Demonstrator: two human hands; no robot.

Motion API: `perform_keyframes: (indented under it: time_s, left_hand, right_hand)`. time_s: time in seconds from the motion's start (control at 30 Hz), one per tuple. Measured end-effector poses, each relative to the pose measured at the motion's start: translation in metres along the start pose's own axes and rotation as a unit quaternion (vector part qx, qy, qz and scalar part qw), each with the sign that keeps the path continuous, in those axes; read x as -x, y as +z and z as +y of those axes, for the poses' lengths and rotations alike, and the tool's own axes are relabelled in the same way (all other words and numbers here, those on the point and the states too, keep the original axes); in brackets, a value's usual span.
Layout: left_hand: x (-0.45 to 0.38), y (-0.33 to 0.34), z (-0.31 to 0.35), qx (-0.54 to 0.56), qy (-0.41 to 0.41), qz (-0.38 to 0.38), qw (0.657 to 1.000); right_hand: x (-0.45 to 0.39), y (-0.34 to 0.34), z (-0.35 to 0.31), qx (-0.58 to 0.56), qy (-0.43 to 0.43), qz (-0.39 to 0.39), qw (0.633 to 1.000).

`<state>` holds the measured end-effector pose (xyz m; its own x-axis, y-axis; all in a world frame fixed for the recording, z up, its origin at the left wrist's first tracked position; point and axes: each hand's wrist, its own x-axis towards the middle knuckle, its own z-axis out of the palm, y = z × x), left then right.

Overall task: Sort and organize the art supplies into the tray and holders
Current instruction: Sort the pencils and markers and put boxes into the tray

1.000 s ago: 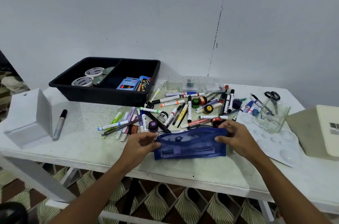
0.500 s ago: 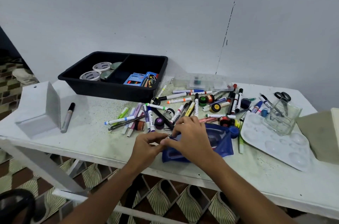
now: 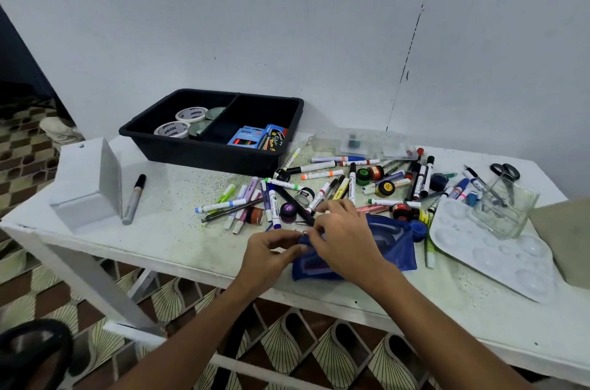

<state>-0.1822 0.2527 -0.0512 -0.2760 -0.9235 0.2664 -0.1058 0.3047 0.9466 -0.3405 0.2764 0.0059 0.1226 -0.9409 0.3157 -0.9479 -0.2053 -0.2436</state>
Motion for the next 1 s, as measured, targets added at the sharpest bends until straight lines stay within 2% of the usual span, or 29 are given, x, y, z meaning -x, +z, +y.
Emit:
perform_keyframes:
  time_s: [0.13, 0.3, 0.63, 0.7, 0.83, 0.9, 1.0]
  left_hand:
    - [0.0, 0.002, 0.0, -0.019, 0.001, 0.009, 1.0]
    - [-0.002, 0.003, -0.001, -0.036, 0.013, 0.021, 0.999]
    - [0.003, -0.022, -0.009, 0.003, -0.034, 0.047, 0.998]
    - [0.005, -0.024, -0.011, 0.004, -0.044, 0.047, 0.998]
    - [0.008, -0.023, -0.009, 0.018, -0.054, 0.033, 0.998]
    - [0.008, -0.023, -0.007, 0.035, -0.062, 0.025, 0.997]
    - [0.008, -0.025, -0.005, 0.053, -0.068, 0.017, 0.996]
  right_hand:
    - [-0.001, -0.008, 0.008, -0.008, 0.016, -0.02, 1.0]
    - [0.007, -0.01, 0.024, 0.003, 0.044, 0.006, 0.999]
    - [0.026, -0.021, 0.104, 0.02, 0.157, 0.164, 0.974]
    - [0.028, -0.021, 0.115, 0.023, 0.172, 0.176, 0.969]
    - [0.029, -0.019, 0.112, 0.001, 0.217, 0.132, 0.967]
    - [0.031, -0.026, 0.099, -0.001, 0.257, 0.085, 0.963]
    - [0.034, -0.033, 0.07, -0.014, 0.258, -0.011, 0.966]
